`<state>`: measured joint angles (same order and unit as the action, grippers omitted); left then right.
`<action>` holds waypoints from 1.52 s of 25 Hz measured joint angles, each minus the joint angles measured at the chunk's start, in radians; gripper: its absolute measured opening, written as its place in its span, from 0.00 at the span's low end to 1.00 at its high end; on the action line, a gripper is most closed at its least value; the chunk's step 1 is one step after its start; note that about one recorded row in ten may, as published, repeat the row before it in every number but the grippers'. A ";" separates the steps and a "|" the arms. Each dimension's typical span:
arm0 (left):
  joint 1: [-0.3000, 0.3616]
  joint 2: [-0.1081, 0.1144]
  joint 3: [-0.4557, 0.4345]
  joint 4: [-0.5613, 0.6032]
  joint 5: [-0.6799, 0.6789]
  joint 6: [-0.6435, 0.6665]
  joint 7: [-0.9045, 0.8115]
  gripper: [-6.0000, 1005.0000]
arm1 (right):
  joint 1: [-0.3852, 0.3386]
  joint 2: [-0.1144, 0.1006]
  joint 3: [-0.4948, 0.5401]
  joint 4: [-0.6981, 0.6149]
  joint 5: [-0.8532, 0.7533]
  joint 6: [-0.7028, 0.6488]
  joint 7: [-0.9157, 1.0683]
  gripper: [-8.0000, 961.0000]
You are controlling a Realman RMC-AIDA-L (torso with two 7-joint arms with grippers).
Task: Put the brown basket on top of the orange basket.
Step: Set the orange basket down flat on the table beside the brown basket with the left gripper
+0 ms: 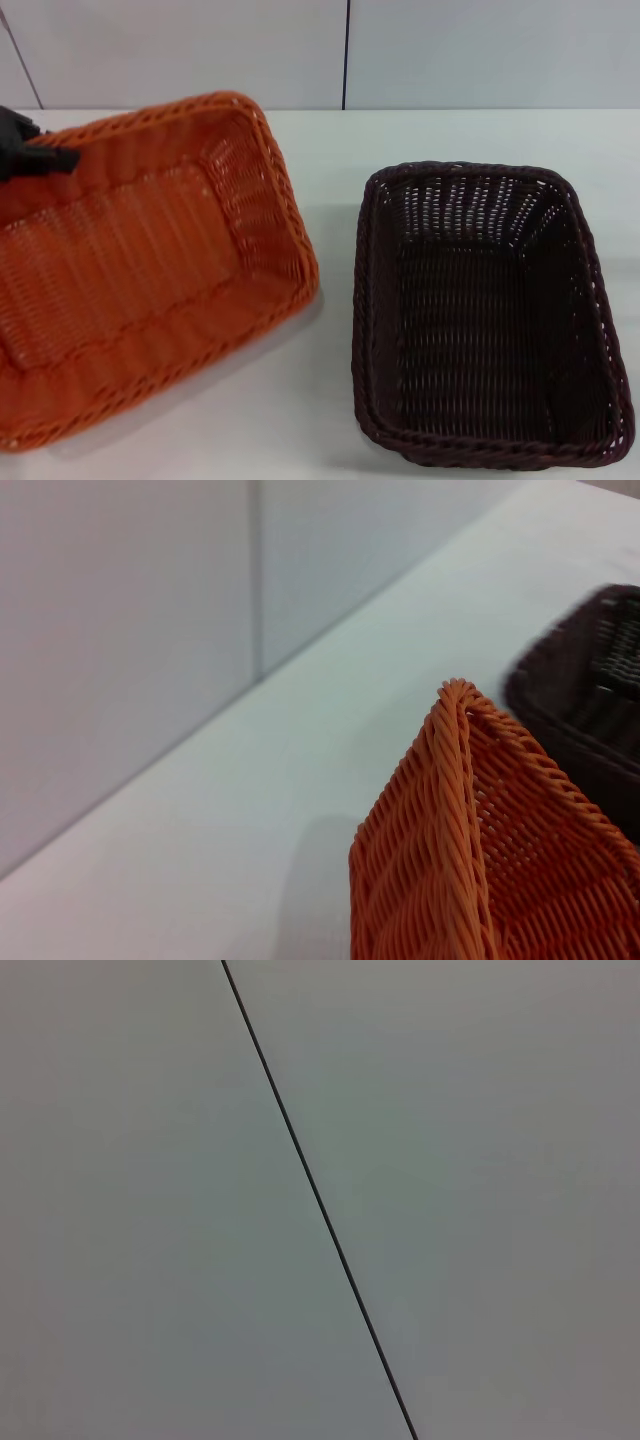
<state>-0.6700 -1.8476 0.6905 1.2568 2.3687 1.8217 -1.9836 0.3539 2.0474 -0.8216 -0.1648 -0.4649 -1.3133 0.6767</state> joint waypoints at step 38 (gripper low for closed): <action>-0.202 -0.174 0.092 -0.351 0.013 -0.205 0.106 0.18 | -0.032 0.003 0.010 0.004 0.003 0.018 0.001 0.55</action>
<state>-0.8719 -2.0217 0.7825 0.9061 2.3817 1.6169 -1.8773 0.3216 2.0509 -0.8114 -0.1611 -0.4623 -1.2955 0.6776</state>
